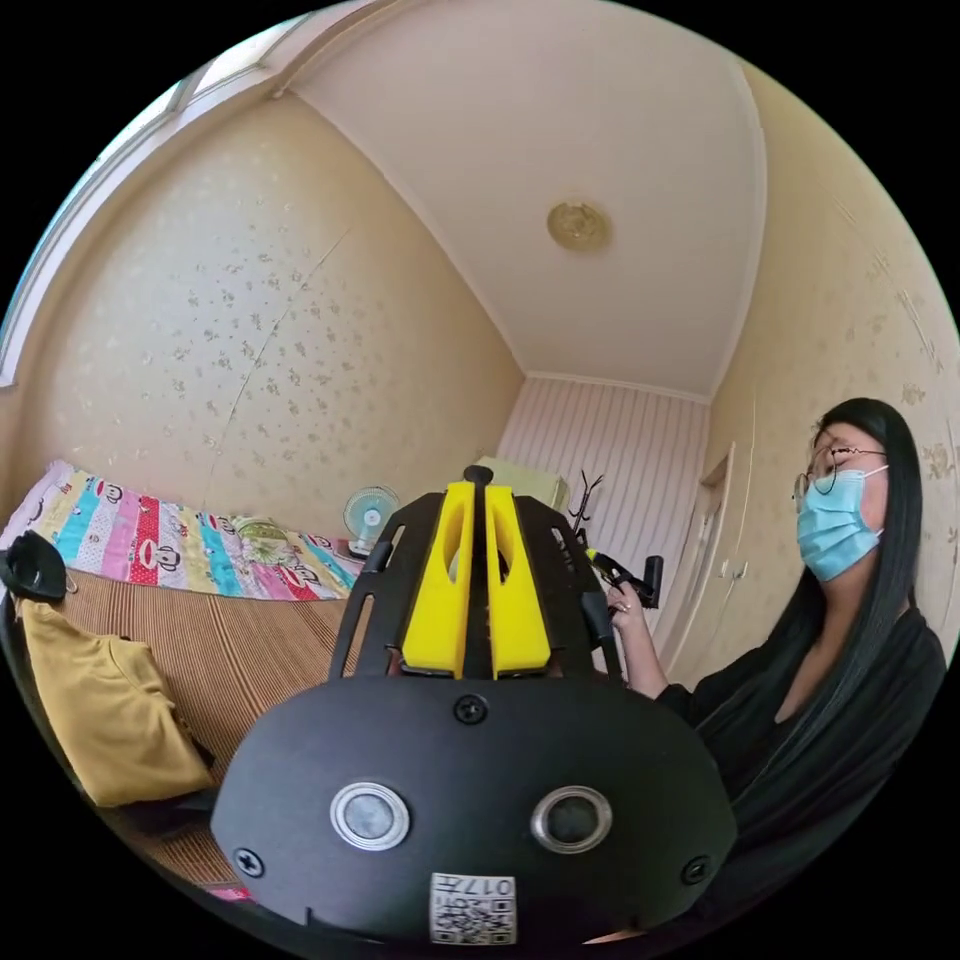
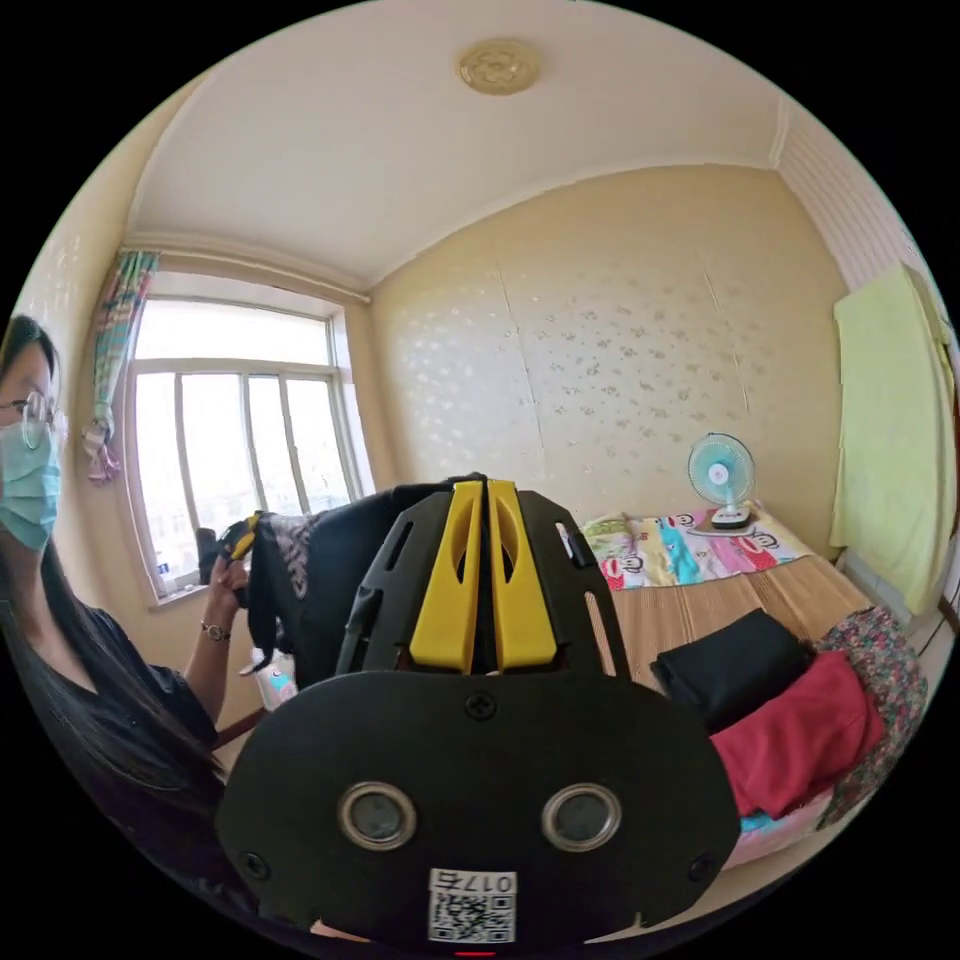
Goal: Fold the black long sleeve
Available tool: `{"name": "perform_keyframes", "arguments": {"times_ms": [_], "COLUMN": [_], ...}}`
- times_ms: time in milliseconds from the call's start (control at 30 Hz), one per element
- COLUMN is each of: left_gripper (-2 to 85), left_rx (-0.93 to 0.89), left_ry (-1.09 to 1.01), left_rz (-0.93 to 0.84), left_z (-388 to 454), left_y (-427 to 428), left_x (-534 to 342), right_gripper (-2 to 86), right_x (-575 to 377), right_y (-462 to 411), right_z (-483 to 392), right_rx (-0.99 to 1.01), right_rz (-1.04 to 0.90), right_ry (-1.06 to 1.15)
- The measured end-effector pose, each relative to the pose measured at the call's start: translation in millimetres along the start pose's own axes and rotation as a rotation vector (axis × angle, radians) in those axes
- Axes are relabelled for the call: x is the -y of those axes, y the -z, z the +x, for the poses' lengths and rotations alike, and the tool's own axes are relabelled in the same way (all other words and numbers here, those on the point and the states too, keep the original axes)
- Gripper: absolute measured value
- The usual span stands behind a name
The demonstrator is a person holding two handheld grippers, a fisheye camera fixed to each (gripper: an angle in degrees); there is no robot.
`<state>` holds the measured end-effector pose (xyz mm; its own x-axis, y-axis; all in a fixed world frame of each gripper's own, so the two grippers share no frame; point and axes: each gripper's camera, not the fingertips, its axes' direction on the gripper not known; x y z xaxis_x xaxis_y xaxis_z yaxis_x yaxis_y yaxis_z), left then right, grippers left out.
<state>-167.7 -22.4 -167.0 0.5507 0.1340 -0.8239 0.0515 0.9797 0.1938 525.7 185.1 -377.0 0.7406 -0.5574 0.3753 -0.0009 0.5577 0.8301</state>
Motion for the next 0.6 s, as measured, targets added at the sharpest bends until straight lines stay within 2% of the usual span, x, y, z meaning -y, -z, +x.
{"name": "perform_keyframes", "arguments": {"times_ms": [133,300,400,500,567,600], "left_gripper": [-0.6,-0.6,-0.3,0.5,1.9,2.4], "left_rx": [-0.007,0.053,0.08,0.18,0.401,0.451], "left_ry": [-0.063,-0.082,0.01,0.113,0.146,0.172], "left_rz": [0.037,0.045,-0.03,-0.15,-0.319,-0.36], "left_z": [14,5,-47,-130,-220,-246], "left_y": [10,-11,-58,-132,-212,-231], "left_x": [-5,13,30,44,41,36], "right_gripper": [1.0,1.0,0.9,1.0,0.9,0.9], "right_x": [-27,-25,-8,10,10,6], "right_y": [12,2,-49,-144,-251,-280], "right_z": [-7,-16,-1,42,100,117], "right_rx": [0.099,0.039,-0.057,-0.135,-0.168,-0.172], "right_rz": [0.077,0.127,0.058,-0.124,-0.288,-0.332], "right_ry": [0.001,0.081,0.098,0.105,0.098,0.086]}}
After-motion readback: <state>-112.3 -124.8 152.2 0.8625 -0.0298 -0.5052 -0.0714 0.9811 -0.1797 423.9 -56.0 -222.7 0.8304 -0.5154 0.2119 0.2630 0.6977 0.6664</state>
